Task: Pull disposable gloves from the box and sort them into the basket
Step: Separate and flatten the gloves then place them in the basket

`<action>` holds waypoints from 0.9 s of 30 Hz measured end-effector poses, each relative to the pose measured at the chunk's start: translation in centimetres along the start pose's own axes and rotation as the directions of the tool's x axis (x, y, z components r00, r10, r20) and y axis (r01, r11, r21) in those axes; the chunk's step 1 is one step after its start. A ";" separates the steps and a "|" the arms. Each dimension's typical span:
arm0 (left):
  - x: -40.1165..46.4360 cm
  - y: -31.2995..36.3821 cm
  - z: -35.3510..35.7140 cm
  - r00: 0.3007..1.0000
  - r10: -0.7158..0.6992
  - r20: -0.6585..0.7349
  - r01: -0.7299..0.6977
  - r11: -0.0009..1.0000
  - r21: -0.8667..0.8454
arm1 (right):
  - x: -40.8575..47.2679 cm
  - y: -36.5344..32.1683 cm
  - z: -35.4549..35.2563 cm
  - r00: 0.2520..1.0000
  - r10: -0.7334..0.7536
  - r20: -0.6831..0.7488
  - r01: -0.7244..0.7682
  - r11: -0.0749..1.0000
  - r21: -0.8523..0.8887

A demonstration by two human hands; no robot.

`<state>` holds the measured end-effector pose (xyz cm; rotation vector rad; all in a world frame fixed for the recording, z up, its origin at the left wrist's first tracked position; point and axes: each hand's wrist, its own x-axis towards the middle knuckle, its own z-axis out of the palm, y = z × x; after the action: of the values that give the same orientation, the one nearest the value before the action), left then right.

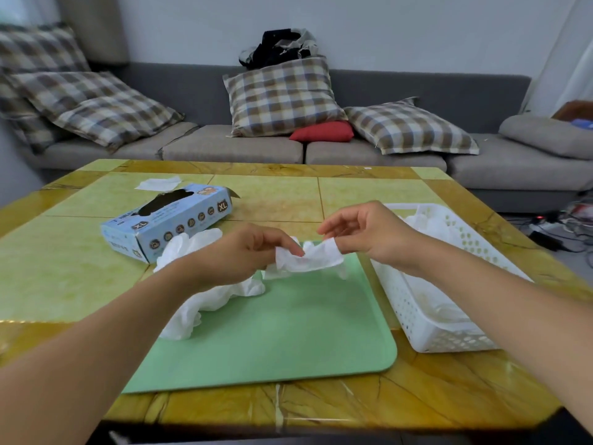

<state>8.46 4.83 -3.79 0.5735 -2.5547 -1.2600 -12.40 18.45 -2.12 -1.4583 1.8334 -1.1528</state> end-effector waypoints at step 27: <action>1.0 5.8 0.9 0.952 -0.302 -0.042 0.100 0.442 -0.891 | -1.6 -6.0 -0.6 0.980 -0.048 -0.193 0.077 0.986 0.146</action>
<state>5.80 8.20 0.33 0.6890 -1.3174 -2.2164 -9.38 19.83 3.12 -1.3682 1.7875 -1.4740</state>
